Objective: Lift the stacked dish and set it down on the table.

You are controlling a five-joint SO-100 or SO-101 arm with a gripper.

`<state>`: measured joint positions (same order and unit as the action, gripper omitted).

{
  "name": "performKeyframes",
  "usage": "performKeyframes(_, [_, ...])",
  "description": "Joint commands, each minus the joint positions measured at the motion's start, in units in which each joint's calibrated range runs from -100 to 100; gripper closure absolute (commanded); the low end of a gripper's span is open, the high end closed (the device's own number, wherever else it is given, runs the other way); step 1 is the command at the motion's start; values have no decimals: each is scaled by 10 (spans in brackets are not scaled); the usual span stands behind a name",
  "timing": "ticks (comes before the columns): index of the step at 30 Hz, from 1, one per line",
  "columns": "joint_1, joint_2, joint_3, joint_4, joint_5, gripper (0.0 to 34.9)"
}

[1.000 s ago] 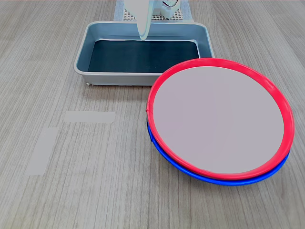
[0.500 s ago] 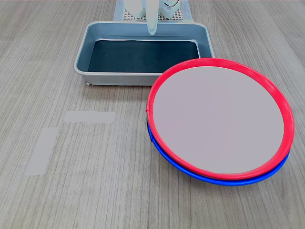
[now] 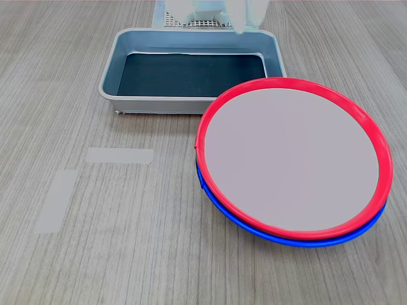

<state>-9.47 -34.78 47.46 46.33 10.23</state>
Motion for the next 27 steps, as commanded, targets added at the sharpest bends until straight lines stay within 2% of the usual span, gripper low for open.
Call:
performKeyframes(1, [-11, 47, -39, -29, 10, 218])
performKeyframes(27, [-30, 289, -159, -118, 27, 241])
